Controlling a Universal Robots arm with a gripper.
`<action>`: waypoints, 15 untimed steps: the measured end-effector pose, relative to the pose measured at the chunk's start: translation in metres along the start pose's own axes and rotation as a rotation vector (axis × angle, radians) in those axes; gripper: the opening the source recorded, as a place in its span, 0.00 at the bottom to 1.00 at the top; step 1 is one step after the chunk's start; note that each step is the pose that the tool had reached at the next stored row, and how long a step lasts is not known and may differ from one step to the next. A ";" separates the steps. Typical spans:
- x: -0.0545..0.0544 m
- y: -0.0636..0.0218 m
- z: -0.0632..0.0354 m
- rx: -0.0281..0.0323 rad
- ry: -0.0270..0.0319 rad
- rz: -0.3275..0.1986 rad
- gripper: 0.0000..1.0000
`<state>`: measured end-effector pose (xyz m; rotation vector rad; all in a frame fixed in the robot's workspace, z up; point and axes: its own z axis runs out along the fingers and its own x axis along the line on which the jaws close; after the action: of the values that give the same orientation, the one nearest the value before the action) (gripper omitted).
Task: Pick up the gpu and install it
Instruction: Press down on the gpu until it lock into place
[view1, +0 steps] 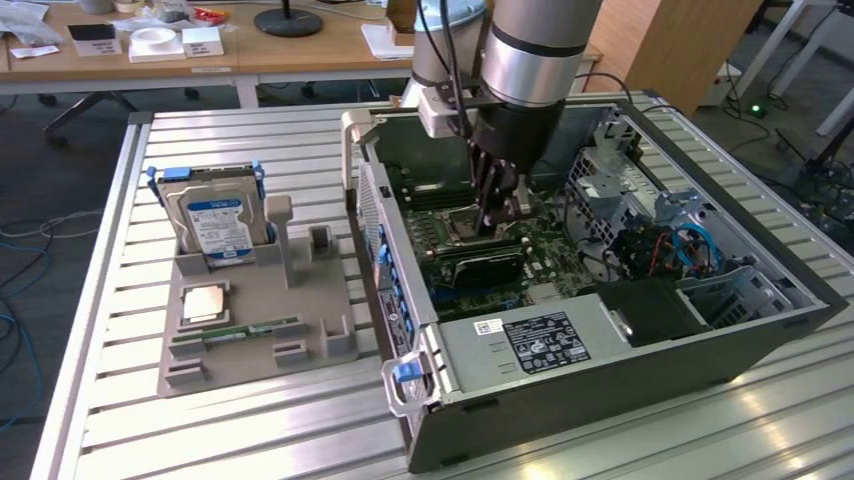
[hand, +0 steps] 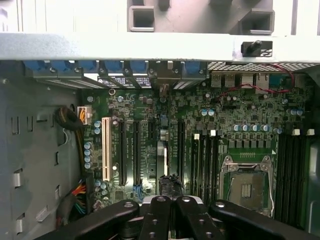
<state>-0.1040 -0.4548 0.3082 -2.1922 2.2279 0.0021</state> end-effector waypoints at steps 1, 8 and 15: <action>0.000 0.0000 0.0002 0.0000 0.0001 0.000 0.11; -0.005 0.0002 0.0038 0.0001 0.0000 0.000 0.11; -0.008 0.0002 0.0163 0.0000 0.0000 0.001 0.11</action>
<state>-0.1039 -0.4471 0.2920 -2.1907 2.2294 0.0021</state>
